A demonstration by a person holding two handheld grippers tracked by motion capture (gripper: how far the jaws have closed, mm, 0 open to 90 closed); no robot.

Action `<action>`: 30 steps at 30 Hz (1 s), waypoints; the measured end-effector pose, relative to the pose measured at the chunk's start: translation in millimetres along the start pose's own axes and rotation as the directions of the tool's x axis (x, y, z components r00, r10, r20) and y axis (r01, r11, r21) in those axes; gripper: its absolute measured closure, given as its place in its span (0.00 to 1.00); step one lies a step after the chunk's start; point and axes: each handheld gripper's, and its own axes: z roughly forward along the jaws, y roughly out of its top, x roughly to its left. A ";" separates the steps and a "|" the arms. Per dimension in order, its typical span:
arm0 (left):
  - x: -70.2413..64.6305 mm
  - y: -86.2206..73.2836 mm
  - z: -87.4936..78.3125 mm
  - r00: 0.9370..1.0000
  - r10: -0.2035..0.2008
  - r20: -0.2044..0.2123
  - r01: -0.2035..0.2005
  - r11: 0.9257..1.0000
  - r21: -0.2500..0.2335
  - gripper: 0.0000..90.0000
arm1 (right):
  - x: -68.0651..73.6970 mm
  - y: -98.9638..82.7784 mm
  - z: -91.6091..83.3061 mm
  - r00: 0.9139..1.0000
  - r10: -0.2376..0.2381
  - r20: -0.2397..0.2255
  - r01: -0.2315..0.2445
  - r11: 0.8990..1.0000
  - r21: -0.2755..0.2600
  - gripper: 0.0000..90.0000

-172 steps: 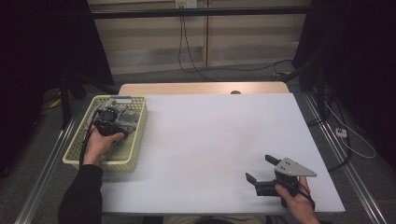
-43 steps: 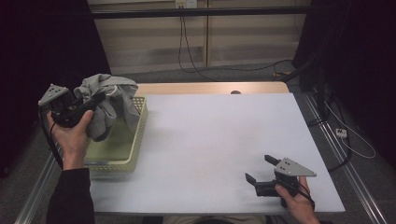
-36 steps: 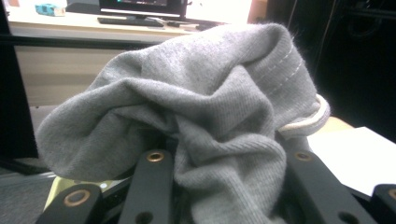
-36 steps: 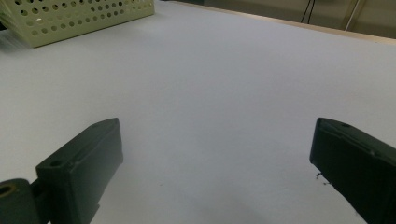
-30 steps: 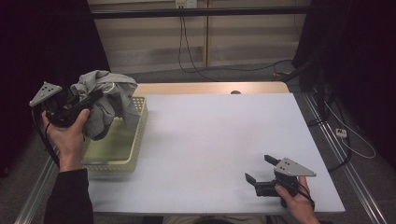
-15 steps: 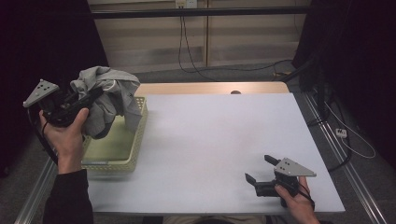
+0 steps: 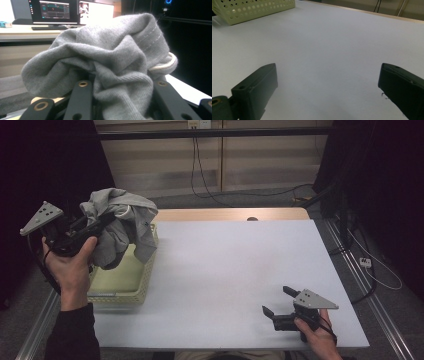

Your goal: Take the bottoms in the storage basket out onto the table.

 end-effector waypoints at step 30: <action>-38.6 8.9 7.7 0.992 0.053 0.113 -0.054 0.999 0.005 0.74 | 0.2 -0.2 0.4 1.000 0.000 -0.004 0.000 1.000 0.002 0.03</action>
